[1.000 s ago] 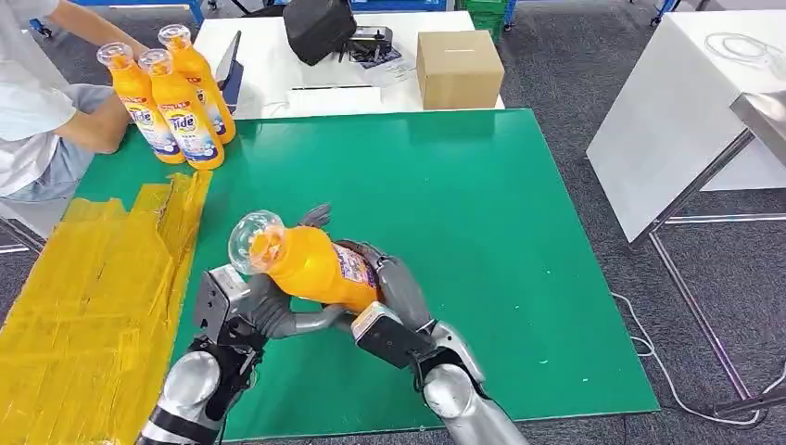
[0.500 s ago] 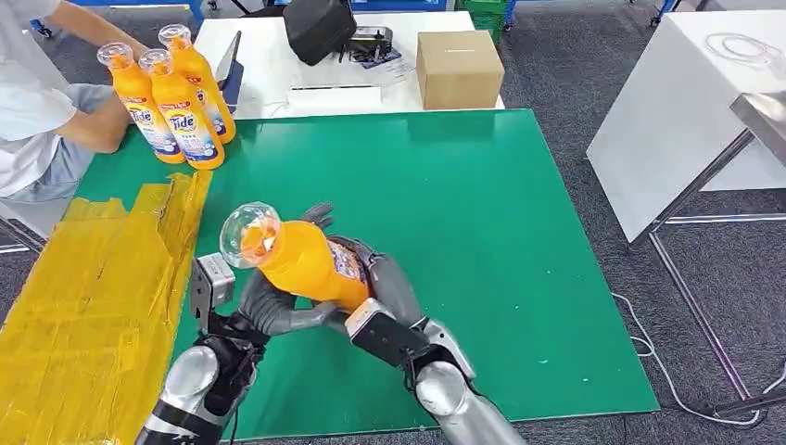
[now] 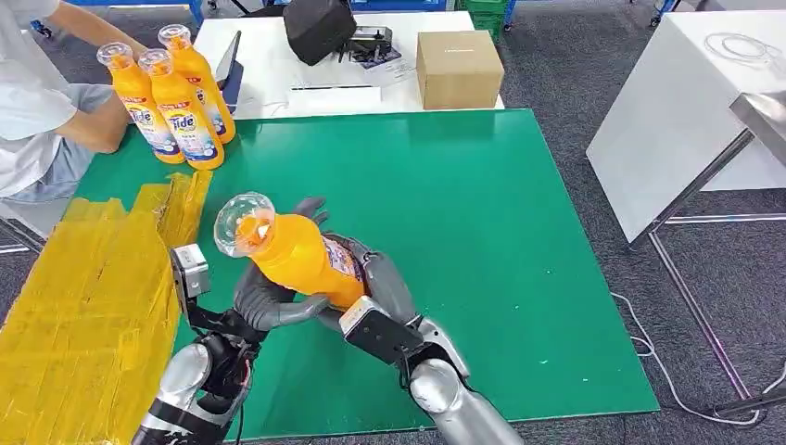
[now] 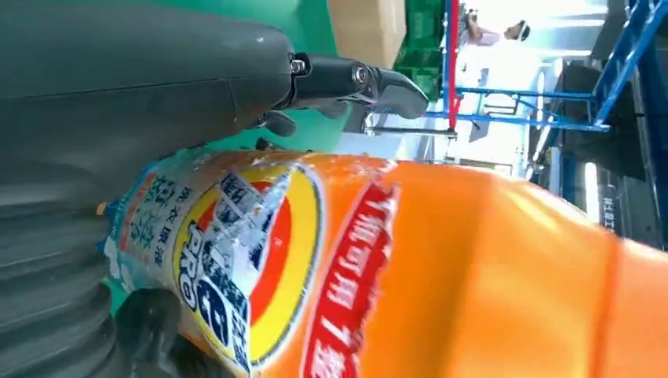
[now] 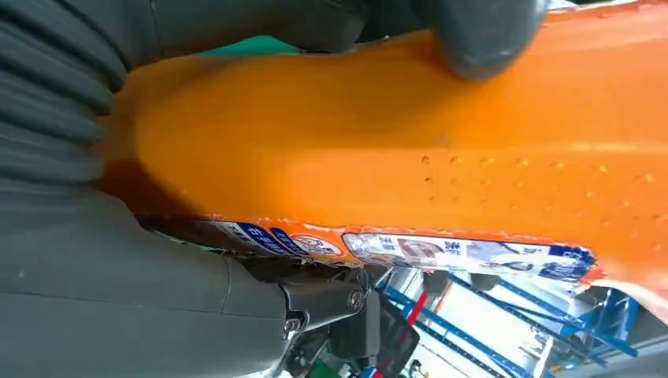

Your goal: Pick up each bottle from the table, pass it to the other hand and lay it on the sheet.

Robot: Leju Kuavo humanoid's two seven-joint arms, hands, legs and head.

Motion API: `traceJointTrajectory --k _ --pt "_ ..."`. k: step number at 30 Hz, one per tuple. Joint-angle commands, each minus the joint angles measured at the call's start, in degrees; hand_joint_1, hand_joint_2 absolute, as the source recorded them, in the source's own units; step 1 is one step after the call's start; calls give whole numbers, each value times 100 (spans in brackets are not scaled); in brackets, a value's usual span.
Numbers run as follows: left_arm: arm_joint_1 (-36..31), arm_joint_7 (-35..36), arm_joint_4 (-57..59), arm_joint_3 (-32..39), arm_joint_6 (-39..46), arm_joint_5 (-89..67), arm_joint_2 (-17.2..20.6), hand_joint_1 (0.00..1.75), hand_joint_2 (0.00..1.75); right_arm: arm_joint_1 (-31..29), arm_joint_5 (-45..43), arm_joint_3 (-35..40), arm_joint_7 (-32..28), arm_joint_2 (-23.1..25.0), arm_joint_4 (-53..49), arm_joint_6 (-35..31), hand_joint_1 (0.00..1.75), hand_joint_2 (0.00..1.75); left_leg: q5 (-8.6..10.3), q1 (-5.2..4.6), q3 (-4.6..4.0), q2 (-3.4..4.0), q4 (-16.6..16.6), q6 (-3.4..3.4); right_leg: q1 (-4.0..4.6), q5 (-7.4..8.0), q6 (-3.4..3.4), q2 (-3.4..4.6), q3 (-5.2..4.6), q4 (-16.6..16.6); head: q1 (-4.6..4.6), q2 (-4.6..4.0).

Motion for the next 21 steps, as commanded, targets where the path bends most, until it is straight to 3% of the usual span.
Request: traceJointTrajectory --k 1,21 --pt "-162 -142 -116 159 242 -157 34 0 175 -124 2 173 -33 -135 490 -19 175 175 -5 9 17 6 -2 -2 11 -1 -11 -3 22 -11 0 0" --pt "-96 -236 -216 77 379 -357 46 0 175 -90 -6 118 -10 -145 596 -69 175 175 -2 3 12 1 -3 -1 5 -2 -7 -6 14 -7 0 0"
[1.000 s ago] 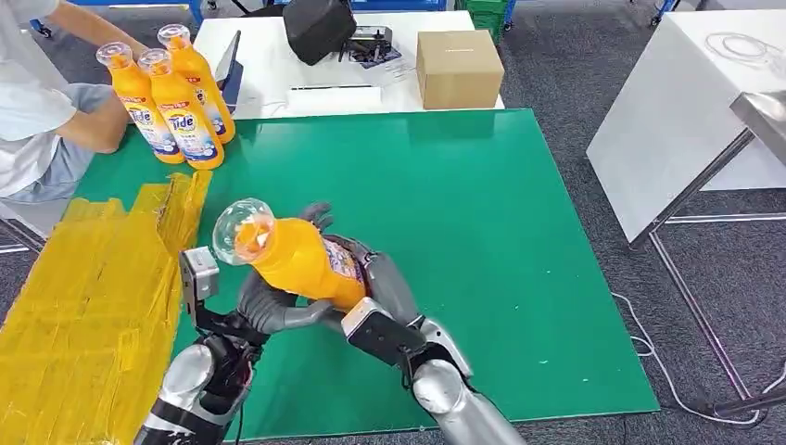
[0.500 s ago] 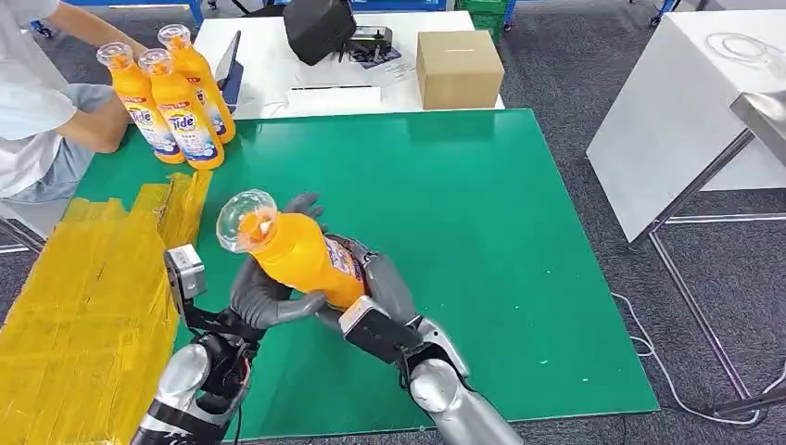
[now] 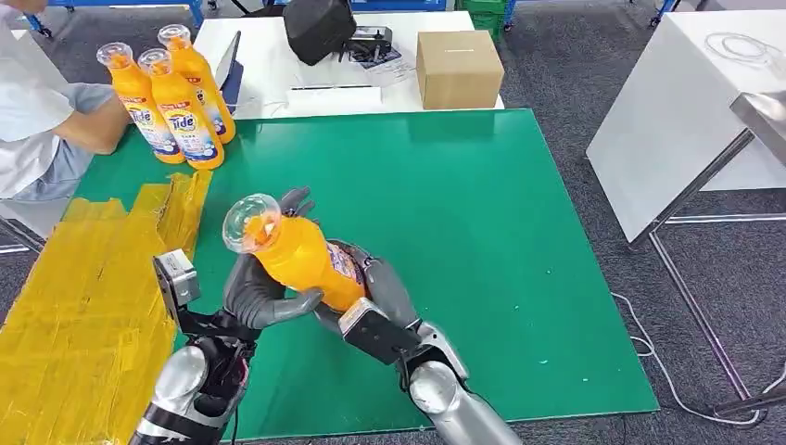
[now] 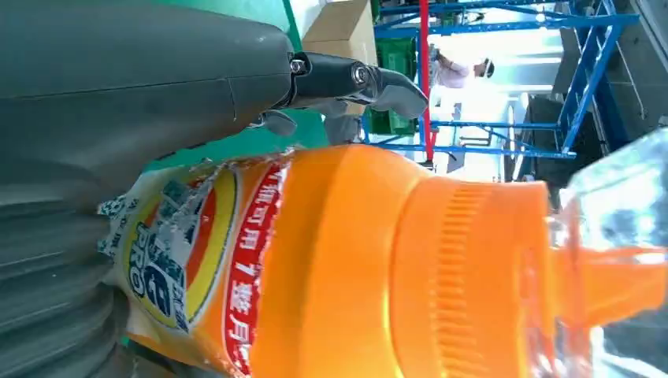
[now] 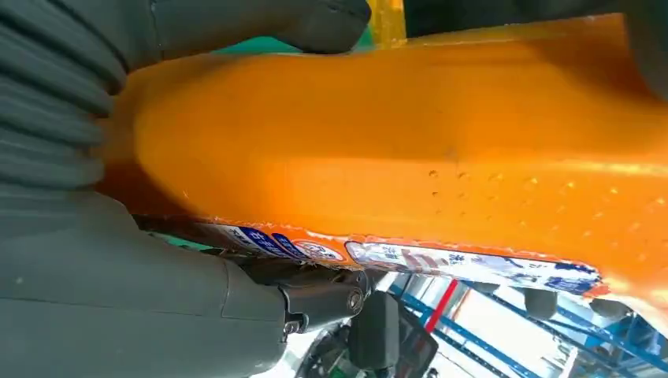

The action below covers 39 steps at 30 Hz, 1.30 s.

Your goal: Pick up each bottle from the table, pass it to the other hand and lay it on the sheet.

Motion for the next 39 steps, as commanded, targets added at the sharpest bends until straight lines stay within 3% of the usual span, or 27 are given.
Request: traceJointTrajectory --k 1,18,19,20,39 --pt "-182 9 97 79 45 19 46 0 175 -88 2 116 -13 -143 325 -2 175 175 -1 3 7 0 -2 -1 4 -1 -5 -4 10 -5 -2 0" --pt "-252 51 278 -94 -110 -44 103 0 175 -76 34 102 -1 -117 408 -10 175 175 -1 3 8 -2 -3 -1 4 -1 -5 -7 11 -6 0 0" --pt "-250 53 287 -106 -119 -47 103 115 175 -74 35 100 -1 -117 407 -10 175 175 -3 5 14 -3 -3 -1 7 -2 -9 -10 19 -9 -2 0" --pt "-249 60 302 -126 -138 -51 106 175 175 -70 38 92 0 -116 405 -18 175 175 -1 3 13 -3 -5 -1 5 -2 -8 -10 17 -9 0 0" --pt "-218 69 377 -90 -224 -64 135 175 175 56 66 -51 -111 -146 43 -301 175 175 -2 4 12 0 -2 -1 5 -2 -8 -8 15 -7 0 0"
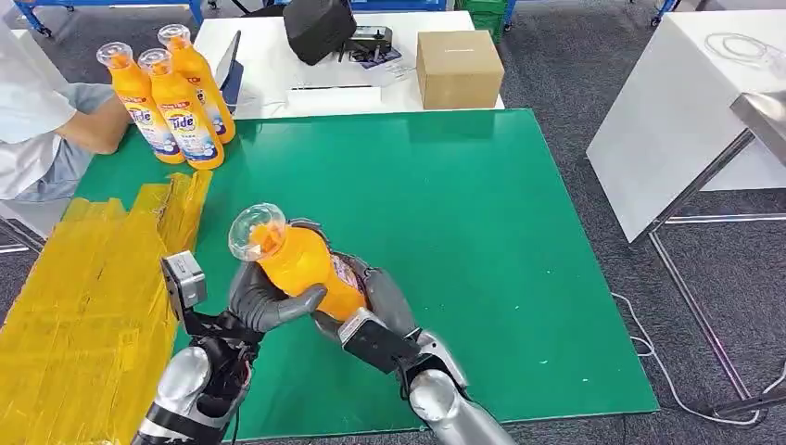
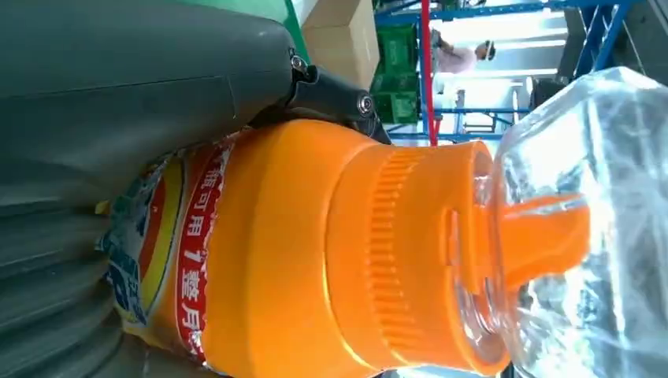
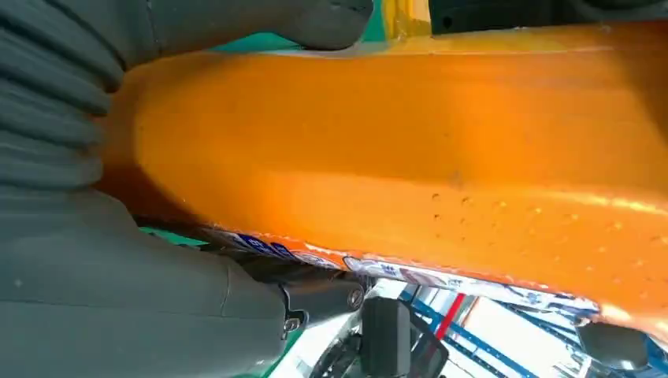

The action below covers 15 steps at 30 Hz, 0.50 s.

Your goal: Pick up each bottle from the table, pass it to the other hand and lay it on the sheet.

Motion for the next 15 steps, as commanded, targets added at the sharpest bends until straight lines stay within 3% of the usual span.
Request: traceJointTrajectory --k 1,6,7,8,10,15 --pt "-207 22 352 4 16 9 131 175 175 -87 -7 -39 -20 -148 -54 -87 175 175 0 3 9 -1 -3 -1 4 -1 -7 -7 13 -6 0 0" --pt "-191 -21 330 65 118 -54 136 175 175 -29 -31 -83 -61 -147 -154 -172 173 175 -2 4 11 -1 -2 -1 6 -2 -8 -9 16 -7 2 0" --pt "-197 -106 281 81 235 -243 200 175 175 43 -68 -118 -130 -155 -280 -241 98 175 -1 2 9 0 -2 -1 4 -1 -6 -6 12 -5 0 0" --pt "-201 -194 240 101 350 -419 246 175 175 89 -90 -140 -167 -165 -360 -278 2 175 0 1 5 0 -2 -1 2 -1 -5 -5 8 -3 0 0" --pt "-161 -445 -19 353 1005 -1256 419 175 175 341 -158 -243 -255 -263 -838 -386 0 175 -1 1 7 0 -3 -1 2 -2 -6 -6 9 -3 2 0" --pt "-135 -414 -114 493 945 -1236 471 175 175 424 -168 -273 -245 -320 -1022 -371 0 175 -5 7 13 1 -1 -3 9 -5 -11 -8 18 -5 0 0"
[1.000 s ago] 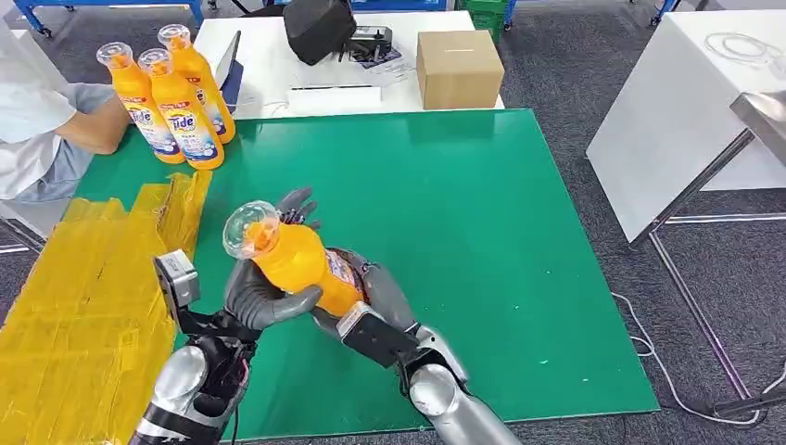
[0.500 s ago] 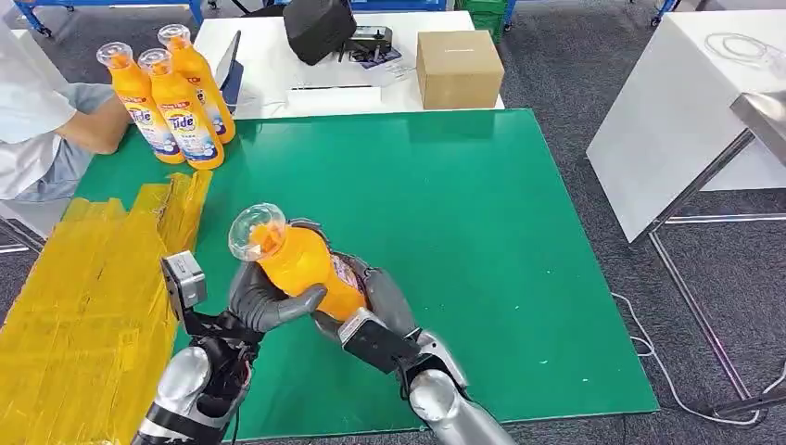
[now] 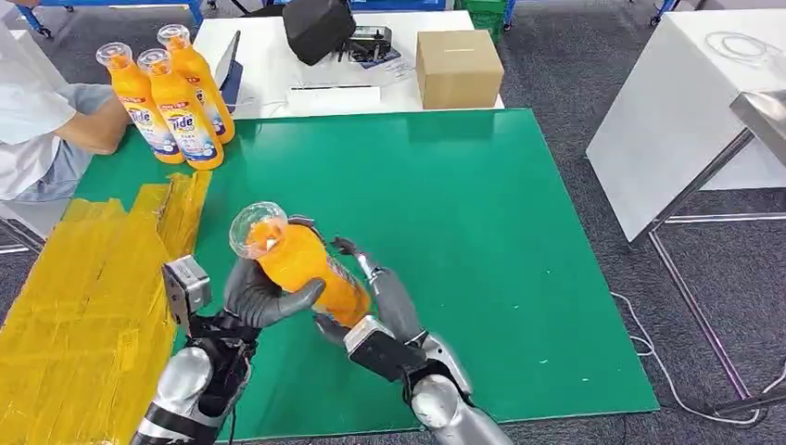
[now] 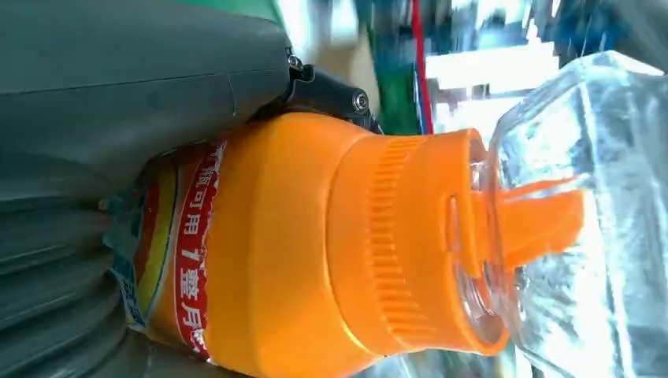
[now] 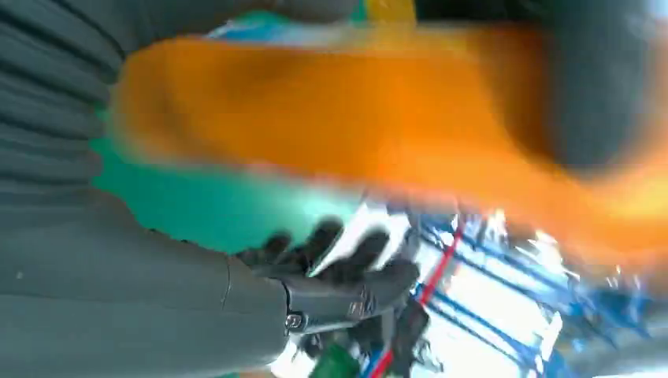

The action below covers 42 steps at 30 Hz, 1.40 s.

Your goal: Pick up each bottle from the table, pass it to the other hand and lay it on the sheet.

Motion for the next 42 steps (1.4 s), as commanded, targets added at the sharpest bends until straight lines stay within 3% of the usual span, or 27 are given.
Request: traceJointTrajectory --k 1,5,12,18,22,26,36,42 --pt "-124 -46 -70 376 147 -251 326 175 175 183 -56 -210 -29 -258 -593 -32 0 175 -2 3 7 0 -2 -1 4 -2 -7 -6 10 -4 0 0" --pt "-33 -167 -271 774 1465 -1892 476 175 175 503 -25 -463 -240 -402 -1251 -298 0 175 -3 4 6 0 1 0 5 -3 -7 -6 10 -4 2 0" --pt "-205 934 367 1060 2768 -6194 904 175 175 1181 352 -1258 -293 -581 -2639 -440 0 175 1 -1 5 -17 -3 -1 -1 -5 -6 -21 11 -3 0 0" --pt "102 1843 627 1142 2725 -8737 1469 175 175 1659 271 -1915 -255 -587 -3233 -439 0 175 -3 -1 16 -1 -8 -1 -1 -5 -7 -7 15 -7 -2 0" --pt "99 2259 941 793 2058 -9325 1873 175 175 1714 305 -2139 -234 -536 -3278 -281 0 175 -4 1 17 5 -9 -2 2 -4 -9 -4 15 -8 0 0" --pt "-71 2261 1528 525 1643 -9325 2008 175 175 1689 366 -2181 -181 -521 -3152 -170 0 175 0 3 12 -1 -8 -2 4 -3 -9 -10 11 -8 -2 0" --pt "-168 2233 2036 568 1437 -9156 2022 175 175 1611 378 -2166 -132 -509 -2961 -113 0 175 -2 5 13 -2 -7 -2 5 -5 -10 -13 14 -10 2 0" --pt "-293 2391 2381 692 1262 -9032 1771 175 175 1572 345 -2189 -74 -457 -2877 -86 0 175 -4 8 19 0 -6 -3 9 -5 -13 -11 22 -12 0 0"
